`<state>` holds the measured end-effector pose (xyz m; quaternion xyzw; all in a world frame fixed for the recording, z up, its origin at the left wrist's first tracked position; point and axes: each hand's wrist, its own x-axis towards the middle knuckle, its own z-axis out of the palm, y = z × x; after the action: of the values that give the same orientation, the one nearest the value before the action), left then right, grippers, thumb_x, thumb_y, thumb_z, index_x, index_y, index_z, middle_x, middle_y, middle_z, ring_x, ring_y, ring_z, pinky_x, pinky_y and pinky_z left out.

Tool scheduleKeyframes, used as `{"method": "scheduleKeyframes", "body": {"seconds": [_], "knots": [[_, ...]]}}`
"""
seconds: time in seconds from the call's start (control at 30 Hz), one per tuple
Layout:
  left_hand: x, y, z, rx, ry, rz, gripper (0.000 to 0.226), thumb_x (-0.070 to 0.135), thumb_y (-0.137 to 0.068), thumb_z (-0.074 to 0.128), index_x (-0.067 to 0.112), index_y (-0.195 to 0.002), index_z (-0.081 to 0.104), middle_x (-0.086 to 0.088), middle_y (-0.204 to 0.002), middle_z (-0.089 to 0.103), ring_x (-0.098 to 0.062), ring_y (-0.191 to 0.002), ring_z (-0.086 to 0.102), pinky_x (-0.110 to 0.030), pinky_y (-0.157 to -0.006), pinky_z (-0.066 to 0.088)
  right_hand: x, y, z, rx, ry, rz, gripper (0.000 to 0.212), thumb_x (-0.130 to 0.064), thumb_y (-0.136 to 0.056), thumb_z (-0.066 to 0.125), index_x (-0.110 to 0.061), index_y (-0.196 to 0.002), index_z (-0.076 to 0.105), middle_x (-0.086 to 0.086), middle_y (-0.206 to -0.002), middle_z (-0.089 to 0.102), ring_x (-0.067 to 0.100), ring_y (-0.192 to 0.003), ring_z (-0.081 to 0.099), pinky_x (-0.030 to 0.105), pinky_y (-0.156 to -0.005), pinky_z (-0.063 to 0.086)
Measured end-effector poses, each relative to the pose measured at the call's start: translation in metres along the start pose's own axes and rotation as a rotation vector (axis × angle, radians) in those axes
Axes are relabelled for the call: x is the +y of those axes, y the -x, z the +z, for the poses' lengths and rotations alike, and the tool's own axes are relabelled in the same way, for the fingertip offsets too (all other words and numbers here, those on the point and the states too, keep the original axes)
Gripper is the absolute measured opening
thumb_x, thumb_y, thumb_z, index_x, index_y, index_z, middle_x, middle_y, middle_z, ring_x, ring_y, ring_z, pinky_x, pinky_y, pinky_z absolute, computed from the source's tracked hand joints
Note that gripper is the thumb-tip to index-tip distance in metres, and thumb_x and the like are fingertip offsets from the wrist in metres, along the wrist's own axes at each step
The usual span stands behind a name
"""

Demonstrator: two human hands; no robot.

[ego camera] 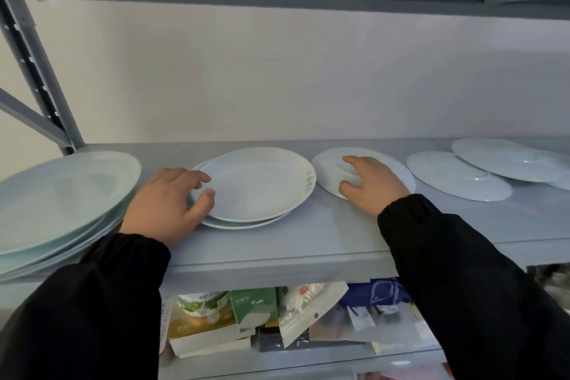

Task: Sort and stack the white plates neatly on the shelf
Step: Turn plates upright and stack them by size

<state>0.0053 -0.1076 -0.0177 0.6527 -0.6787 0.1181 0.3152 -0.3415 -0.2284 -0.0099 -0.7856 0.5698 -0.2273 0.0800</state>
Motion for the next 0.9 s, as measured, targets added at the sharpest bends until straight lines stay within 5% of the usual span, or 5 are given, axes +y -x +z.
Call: {"method": "scheduleKeyframes", "body": {"seconds": [0.17, 0.5, 0.9], "knots": [[-0.001, -0.001, 0.001, -0.004, 0.001, 0.001, 0.047, 0.054, -0.085, 0.035, 0.027, -0.108, 0.066, 0.012, -0.095, 0.061, -0.015, -0.099, 0.050, -0.033, -0.082, 0.041, -0.003, 0.004, 0.005, -0.110, 0.275, -0.006, 0.073, -0.055, -0.085, 0.046, -0.027, -0.150, 0.030, 0.002, -0.153, 0.034, 0.023, -0.140, 0.030, 0.050, -0.117, 0.014], [0.000, 0.000, 0.002, 0.021, 0.021, -0.012, 0.049, 0.055, -0.084, 0.035, 0.026, -0.108, 0.067, 0.011, -0.096, 0.062, -0.016, -0.099, 0.051, -0.031, -0.080, 0.039, -0.005, 0.034, -0.003, -0.058, 0.370, -0.052, 0.075, -0.067, -0.078, 0.038, -0.026, -0.141, 0.037, -0.002, -0.132, 0.048, 0.023, -0.114, 0.051, 0.046, -0.102, 0.035], [0.002, 0.001, 0.002, 0.015, 0.018, -0.020, 0.050, 0.055, -0.085, 0.034, 0.026, -0.110, 0.066, 0.011, -0.097, 0.060, -0.017, -0.101, 0.051, -0.032, -0.081, 0.039, -0.007, 0.085, -0.023, -0.022, 0.352, -0.089, 0.069, -0.070, -0.074, 0.041, -0.031, -0.131, 0.046, -0.008, -0.115, 0.053, 0.018, -0.100, 0.055, 0.036, -0.087, 0.046]]}}
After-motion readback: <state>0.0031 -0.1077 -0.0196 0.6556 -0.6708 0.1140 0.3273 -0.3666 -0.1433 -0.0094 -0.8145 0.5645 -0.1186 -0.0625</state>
